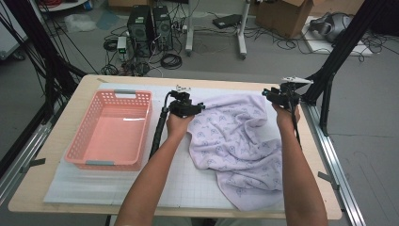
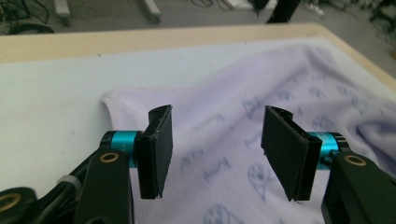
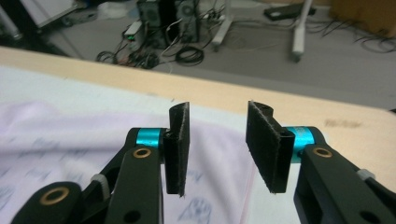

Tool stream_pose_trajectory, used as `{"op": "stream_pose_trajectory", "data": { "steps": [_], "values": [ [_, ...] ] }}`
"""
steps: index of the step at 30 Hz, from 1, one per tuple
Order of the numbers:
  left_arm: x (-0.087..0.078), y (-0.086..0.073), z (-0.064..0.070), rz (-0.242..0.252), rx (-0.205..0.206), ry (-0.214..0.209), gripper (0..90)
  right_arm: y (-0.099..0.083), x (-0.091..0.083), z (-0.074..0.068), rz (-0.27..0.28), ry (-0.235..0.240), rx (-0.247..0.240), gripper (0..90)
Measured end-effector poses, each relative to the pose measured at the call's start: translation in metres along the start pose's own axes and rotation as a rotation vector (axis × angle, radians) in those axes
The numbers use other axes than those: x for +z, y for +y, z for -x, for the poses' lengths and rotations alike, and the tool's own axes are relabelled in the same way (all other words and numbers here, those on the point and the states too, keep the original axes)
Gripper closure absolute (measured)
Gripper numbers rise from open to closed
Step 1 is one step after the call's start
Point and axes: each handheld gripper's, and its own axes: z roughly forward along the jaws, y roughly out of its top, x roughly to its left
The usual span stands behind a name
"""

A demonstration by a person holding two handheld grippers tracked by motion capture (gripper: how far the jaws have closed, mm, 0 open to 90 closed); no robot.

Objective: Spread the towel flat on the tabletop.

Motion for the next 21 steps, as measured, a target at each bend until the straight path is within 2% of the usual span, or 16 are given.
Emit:
{"op": "stream_pose_trajectory", "data": {
  "steps": [6,8,9,11,12,14,15,17,19,21],
  "values": [
    [-0.01,-0.017,0.007,-0.014,0.041,-0.028,41.3,-0.021,-0.016,-0.006,-0.072,0.073,-0.029,53.1],
    [-0.013,-0.023,0.008,-0.012,0.035,-0.037,40.5,-0.027,-0.025,-0.009,-0.084,0.098,-0.054,51.8],
    [-0.012,-0.026,0.008,-0.034,0.034,-0.042,40.4,-0.031,-0.029,-0.011,-0.091,0.116,-0.06,50.6],
    [-0.014,-0.032,0.009,-0.037,0.022,-0.055,39.3,-0.04,-0.036,-0.015,-0.119,0.144,-0.074,49.8],
    [-0.015,-0.034,0.01,-0.038,0.021,-0.057,39.2,-0.044,-0.039,-0.018,-0.142,0.148,-0.09,47.4],
    [-0.016,-0.04,0.013,-0.066,0.031,-0.066,39.1,-0.052,-0.044,-0.022,-0.154,0.153,-0.106,47.1],
    [-0.017,-0.043,0.014,-0.086,0.041,-0.066,38.7,-0.056,-0.046,-0.025,-0.16,0.161,-0.109,47.0],
    [-0.02,-0.049,0.017,-0.093,0.035,-0.074,37.8,-0.064,-0.051,-0.03,-0.165,0.17,-0.104,46.5],
    [-0.023,-0.054,0.02,-0.123,0.06,-0.084,37.8,-0.07,-0.057,-0.036,-0.208,0.182,-0.105,38.9],
    [-0.025,-0.06,0.023,-0.129,0.072,-0.088,36.9,-0.076,-0.066,-0.042,-0.192,0.201,-0.104,41.1]
  ]
}}
